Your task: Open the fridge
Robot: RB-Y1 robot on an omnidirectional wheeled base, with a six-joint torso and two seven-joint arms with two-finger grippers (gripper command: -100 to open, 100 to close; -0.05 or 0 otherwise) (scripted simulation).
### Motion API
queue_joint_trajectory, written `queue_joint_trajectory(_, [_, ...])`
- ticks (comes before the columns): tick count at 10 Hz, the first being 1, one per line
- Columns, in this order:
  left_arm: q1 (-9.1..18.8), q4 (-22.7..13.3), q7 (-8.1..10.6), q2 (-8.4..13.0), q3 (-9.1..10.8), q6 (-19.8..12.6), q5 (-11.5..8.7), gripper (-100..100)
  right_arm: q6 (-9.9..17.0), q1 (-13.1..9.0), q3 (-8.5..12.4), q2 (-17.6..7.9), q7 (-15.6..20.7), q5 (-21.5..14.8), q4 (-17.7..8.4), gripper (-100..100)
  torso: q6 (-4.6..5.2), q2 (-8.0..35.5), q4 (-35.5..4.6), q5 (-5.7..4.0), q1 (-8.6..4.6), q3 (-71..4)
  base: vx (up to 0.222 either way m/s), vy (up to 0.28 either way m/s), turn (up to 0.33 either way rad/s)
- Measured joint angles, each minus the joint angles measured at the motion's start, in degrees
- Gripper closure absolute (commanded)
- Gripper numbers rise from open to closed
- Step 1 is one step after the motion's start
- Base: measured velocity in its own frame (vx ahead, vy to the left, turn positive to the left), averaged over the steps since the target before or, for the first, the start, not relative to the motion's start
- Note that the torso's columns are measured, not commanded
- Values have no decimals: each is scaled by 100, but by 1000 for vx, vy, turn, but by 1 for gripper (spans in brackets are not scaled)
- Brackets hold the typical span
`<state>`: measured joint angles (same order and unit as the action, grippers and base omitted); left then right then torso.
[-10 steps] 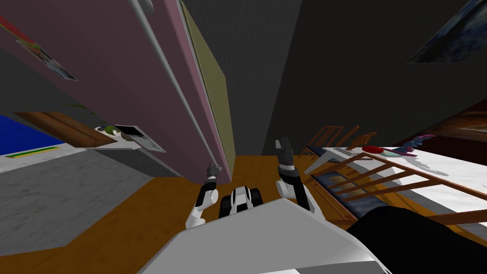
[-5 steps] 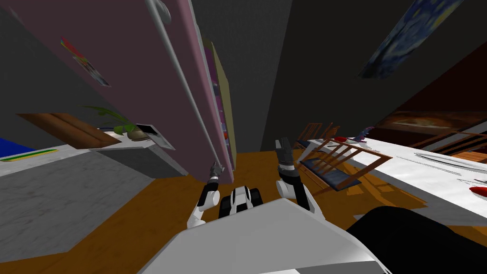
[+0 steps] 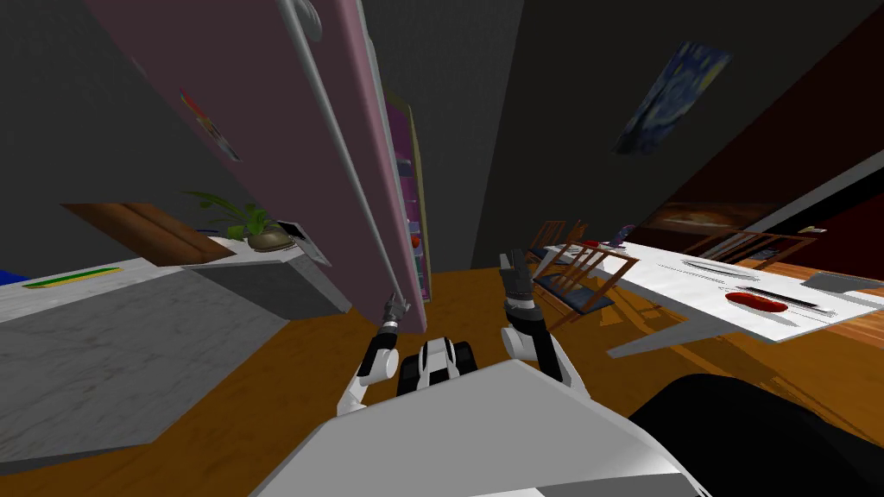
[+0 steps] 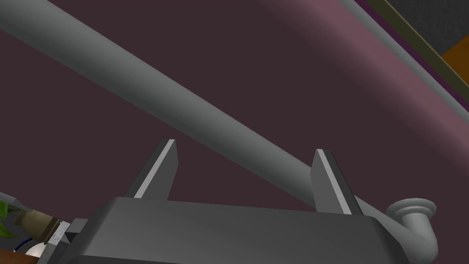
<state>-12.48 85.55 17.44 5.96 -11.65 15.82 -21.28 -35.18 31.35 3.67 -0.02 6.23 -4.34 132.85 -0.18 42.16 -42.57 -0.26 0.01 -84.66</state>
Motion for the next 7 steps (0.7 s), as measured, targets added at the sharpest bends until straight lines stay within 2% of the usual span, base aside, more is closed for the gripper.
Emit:
queue_joint_trajectory(2, [-20,40,53,63,-120,-26,1,100,0,1,-1,1,0,0,0,0,3,-6,8,0,-34,0,-114,129,-76])
queue_joint_trajectory(4, [-83,134,119,176,-276,-14,-6,100,0,0,0,-1,0,0,0,0,27,32,16,14,1,17,-119,261,-156])
queue_joint_trajectory(7, [-149,214,205,357,-586,24,9,100,0,0,0,0,0,0,0,0,-5,16,10,12,26,11,-152,238,-114])
